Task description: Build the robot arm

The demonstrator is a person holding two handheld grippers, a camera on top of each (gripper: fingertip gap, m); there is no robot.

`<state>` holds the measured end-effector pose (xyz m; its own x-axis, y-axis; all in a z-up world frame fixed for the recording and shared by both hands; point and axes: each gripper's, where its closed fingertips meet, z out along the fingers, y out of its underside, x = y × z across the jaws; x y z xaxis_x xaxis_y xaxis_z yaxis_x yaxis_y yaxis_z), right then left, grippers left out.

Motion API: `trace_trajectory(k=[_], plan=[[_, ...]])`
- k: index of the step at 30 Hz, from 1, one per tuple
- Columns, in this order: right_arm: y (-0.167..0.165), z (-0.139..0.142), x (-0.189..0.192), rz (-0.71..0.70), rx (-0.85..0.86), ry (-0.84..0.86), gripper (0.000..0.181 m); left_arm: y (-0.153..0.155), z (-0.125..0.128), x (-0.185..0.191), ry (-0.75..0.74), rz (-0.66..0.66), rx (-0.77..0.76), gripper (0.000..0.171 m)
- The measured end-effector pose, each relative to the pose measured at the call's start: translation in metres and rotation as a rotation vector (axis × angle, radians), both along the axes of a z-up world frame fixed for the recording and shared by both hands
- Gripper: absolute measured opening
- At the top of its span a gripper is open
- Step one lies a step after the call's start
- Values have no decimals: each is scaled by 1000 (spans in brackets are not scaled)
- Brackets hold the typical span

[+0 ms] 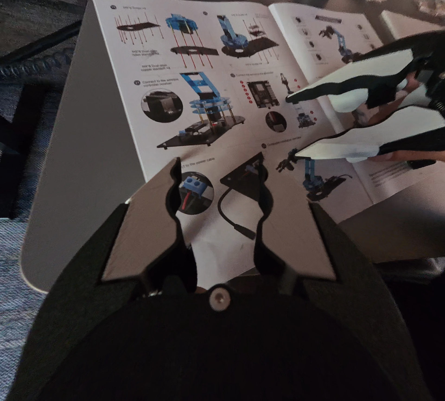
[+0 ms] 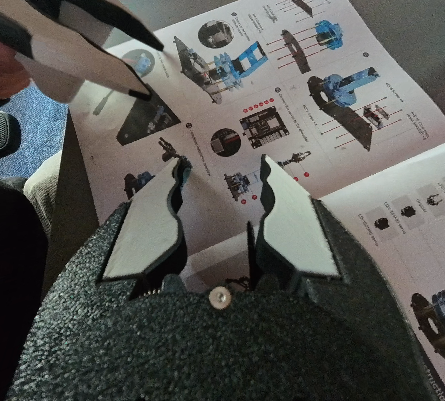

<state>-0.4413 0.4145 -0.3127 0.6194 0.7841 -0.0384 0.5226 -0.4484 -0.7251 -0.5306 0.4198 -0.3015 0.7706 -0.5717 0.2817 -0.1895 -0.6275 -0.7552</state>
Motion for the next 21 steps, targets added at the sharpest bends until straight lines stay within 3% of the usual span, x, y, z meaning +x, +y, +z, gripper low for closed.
trace_trajectory(k=[10, 21], plan=[[1, 0, 0, -2, -1, 2, 63, 0, -6, -3, 115, 5, 72, 59], [1, 0, 0, -2, -1, 2, 63, -2, -7, -1, 120, -11, 71, 63]])
